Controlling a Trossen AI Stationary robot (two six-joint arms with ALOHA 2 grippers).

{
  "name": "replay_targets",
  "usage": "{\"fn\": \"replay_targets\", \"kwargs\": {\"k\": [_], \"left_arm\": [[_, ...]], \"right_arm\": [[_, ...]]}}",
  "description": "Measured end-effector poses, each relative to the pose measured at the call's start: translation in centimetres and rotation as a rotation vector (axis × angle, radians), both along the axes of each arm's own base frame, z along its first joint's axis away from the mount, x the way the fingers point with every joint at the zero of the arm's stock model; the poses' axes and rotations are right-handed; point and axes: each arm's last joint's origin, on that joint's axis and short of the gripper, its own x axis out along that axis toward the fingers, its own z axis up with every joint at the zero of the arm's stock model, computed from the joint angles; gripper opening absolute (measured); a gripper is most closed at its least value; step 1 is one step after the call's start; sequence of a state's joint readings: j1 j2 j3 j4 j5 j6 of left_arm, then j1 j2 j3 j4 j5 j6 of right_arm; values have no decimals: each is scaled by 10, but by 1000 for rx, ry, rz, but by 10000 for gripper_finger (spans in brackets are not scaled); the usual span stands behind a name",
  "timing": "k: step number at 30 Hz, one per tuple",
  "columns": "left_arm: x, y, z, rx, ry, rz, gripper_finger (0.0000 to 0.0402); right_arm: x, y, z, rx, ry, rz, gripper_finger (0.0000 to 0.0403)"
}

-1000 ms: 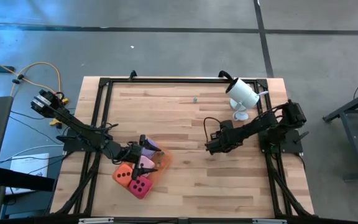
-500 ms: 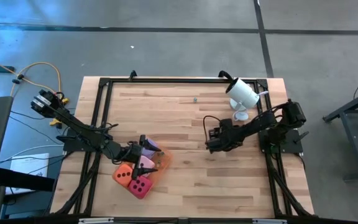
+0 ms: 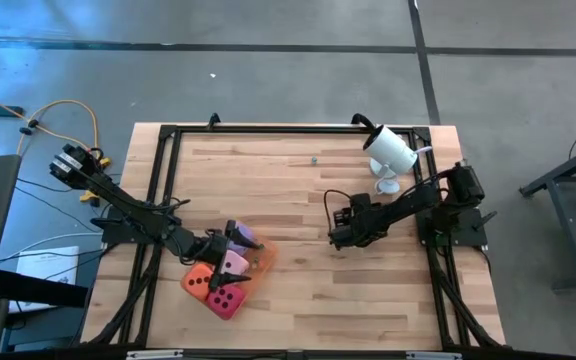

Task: Pick & Place Dice
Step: Put the small blue dice into the orange bin

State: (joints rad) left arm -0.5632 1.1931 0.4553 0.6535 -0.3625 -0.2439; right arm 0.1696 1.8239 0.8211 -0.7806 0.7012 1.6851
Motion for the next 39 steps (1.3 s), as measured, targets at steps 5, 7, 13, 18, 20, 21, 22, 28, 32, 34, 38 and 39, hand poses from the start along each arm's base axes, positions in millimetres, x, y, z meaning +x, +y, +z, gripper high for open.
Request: {"fn": "replay_targets", "kwargs": {"k": [5,7,13,18,20,21,22,28,32,34,38,39], "left_arm": [[0,0,0,2,4,-5,397],[0,0,0,2,4,-5,397],[0,0,0,2,4,-5,397],[0,0,0,1,2,-5,397],[0,0,0,1,2,-4,397],[0,0,0,1,2,-5,397],[0,0,0,1,2,-5,397],[0,0,0,1,2,-5,397],[0,0,0,2,2,-4,397],[0,0,0,2,2,-5,397],[0,0,0,2,2,-4,397],[0,0,0,2,2,-4,397]], "right_arm": [[0,0,-3,11,2,-4,270],[1,0,-3,19,1,-6,270],[-1,6,-4,23,-19,-24,270],[-3,9,-4,17,-39,-54,270],[-3,9,-4,25,-49,-70,270],[-3,9,-4,29,-50,-73,270],[-3,9,-4,30,-49,-72,270],[-3,9,-4,31,-48,-66,232],[-2,9,-4,37,-50,-68,175],[-2,9,-4,39,-44,-65,141],[-2,9,-5,45,-12,-22,77],[-2,9,-5,47,-5,-10,62]]}}
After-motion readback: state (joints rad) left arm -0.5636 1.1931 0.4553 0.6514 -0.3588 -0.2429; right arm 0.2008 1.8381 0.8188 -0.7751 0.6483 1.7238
